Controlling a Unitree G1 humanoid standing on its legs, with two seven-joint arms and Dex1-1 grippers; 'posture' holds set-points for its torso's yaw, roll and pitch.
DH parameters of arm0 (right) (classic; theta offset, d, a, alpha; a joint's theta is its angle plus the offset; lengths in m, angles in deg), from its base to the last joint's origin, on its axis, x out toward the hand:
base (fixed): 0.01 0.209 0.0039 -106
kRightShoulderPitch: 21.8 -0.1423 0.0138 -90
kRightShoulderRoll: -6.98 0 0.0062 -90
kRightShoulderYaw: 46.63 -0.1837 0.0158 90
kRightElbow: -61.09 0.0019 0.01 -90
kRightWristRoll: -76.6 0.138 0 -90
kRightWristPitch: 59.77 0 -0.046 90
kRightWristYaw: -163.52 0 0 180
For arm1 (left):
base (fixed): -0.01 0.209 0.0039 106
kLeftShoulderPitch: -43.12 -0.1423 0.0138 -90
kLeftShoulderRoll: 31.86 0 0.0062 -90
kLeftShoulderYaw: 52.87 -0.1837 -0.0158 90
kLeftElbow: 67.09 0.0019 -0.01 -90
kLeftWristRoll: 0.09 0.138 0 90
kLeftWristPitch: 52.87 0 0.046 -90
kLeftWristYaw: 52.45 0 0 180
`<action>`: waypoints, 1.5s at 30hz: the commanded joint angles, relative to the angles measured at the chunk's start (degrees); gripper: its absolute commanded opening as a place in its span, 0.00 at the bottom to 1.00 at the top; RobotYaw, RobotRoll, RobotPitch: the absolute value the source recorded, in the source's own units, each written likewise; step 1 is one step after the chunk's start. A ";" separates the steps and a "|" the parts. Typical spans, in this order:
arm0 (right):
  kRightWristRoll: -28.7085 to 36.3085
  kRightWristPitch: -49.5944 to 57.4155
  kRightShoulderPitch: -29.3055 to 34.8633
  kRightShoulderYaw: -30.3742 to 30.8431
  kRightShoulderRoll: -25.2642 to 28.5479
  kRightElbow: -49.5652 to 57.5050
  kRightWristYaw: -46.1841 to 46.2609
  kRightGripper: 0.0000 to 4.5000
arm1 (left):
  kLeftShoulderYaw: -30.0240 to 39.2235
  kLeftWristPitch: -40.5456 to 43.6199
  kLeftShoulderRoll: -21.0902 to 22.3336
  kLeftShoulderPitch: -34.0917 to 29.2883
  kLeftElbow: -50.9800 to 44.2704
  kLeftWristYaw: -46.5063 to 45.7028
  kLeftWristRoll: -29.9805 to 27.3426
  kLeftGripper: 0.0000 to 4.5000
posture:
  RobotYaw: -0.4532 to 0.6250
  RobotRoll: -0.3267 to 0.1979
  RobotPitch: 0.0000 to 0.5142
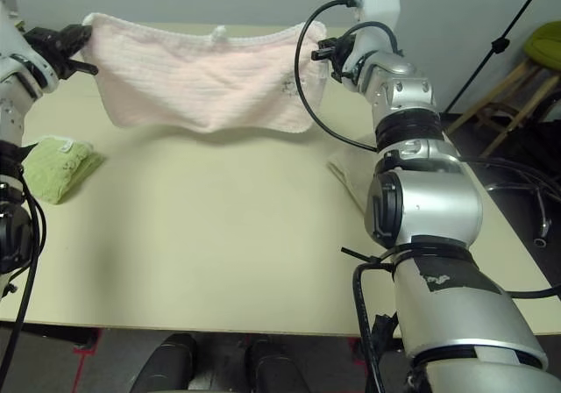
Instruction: Fold the towel and set it aside.
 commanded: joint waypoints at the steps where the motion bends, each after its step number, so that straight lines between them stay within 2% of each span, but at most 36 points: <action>1: 1.84 7.71 7.81 0.74 0.15 10.54 -2.38 0.00 | 1.24 8.37 0.49 -9.26 -10.48 0.53 -2.99 0.01 | 0.53 0.62 0.21; 4: 3.30 14.01 16.06 0.44 0.17 19.70 -2.35 0.00 | 3.32 14.24 0.04 -18.82 -18.38 -0.66 -5.66 0.01 | 0.53 0.62 0.21; 7: 4.63 19.02 21.70 0.17 0.54 27.05 -2.03 0.00 | 4.73 19.09 0.27 -24.86 -23.98 -1.27 -7.83 0.01 | 0.53 0.62 0.22; 13: 7.08 27.11 29.14 0.57 2.85 38.30 -3.66 0.00 | 6.93 25.42 3.41 -30.59 -28.86 -0.15 -10.55 0.01 | 0.53 0.62 0.22; 23: 12.67 36.97 40.23 3.34 11.18 53.66 -11.93 0.00 | 6.34 36.28 14.27 -39.94 -35.78 9.64 -16.82 0.01 | 0.53 0.62 0.23; 28: 12.27 35.92 39.22 4.65 11.06 52.04 -11.22 0.00 | 5.61 33.05 13.95 -37.55 -33.93 7.62 -15.00 0.01 | 0.53 0.62 0.22; 35: 6.99 26.16 32.88 8.51 7.25 38.90 -8.14 0.00 | 0.51 21.21 10.30 -30.42 -24.64 3.80 -7.19 0.01 | 0.54 0.62 0.21; 45: 0.60 12.03 24.69 10.83 2.67 19.34 -6.39 0.00 | -3.04 10.87 7.44 -23.34 -12.25 3.13 -0.80 0.01 | 0.54 0.62 0.21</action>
